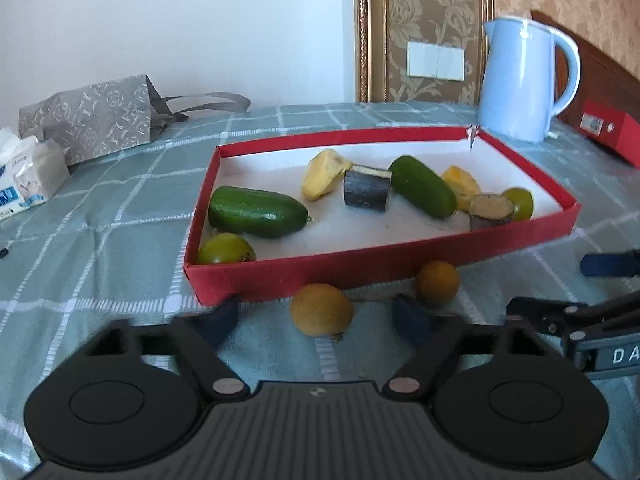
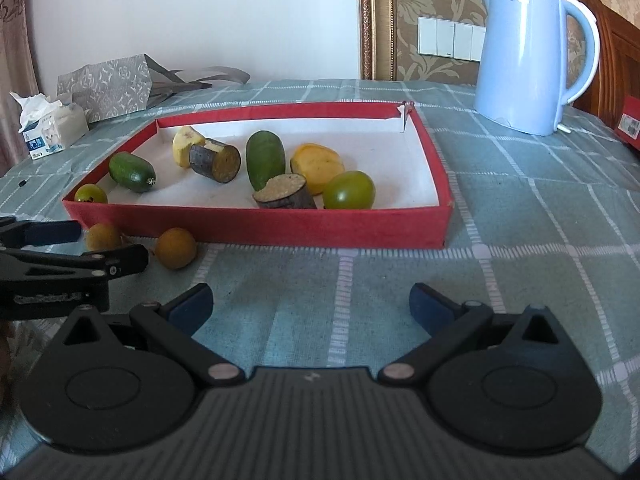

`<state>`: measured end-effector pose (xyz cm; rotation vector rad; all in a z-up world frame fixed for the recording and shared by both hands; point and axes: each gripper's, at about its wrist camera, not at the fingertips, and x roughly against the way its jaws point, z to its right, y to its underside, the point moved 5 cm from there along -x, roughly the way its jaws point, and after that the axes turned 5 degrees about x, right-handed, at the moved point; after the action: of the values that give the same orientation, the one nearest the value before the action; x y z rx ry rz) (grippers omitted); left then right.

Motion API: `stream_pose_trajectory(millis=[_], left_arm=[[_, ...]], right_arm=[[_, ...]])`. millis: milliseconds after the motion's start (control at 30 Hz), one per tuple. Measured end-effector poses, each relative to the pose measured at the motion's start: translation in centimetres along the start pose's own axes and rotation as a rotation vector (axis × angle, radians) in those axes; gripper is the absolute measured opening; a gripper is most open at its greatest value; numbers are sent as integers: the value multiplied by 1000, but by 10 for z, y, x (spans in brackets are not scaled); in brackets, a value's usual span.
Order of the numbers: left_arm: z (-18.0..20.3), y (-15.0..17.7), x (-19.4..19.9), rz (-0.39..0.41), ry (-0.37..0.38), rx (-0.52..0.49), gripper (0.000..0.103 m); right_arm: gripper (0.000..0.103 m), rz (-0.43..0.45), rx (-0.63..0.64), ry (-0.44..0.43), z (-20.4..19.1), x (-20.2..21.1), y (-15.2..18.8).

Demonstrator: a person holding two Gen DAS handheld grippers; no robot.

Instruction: Organize fruits

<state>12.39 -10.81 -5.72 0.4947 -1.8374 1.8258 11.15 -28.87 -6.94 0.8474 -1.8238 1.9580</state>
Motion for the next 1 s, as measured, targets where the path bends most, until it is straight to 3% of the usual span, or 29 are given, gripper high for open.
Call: stream_pose_trajectory(millis=[33, 133, 467, 1000], left_arm=[[1, 0, 0, 3, 7, 5, 59], [1, 0, 0, 1, 14, 9, 57], [0, 1, 3, 11, 2, 24, 32], [-13, 3, 10, 19, 3, 81, 30]], right_arm=[[103, -1, 2, 1, 0, 0, 0], [103, -2, 5, 3, -1, -1, 0], [103, -17, 38, 25, -5, -3, 0], [103, -14, 42, -1, -2, -4, -2]])
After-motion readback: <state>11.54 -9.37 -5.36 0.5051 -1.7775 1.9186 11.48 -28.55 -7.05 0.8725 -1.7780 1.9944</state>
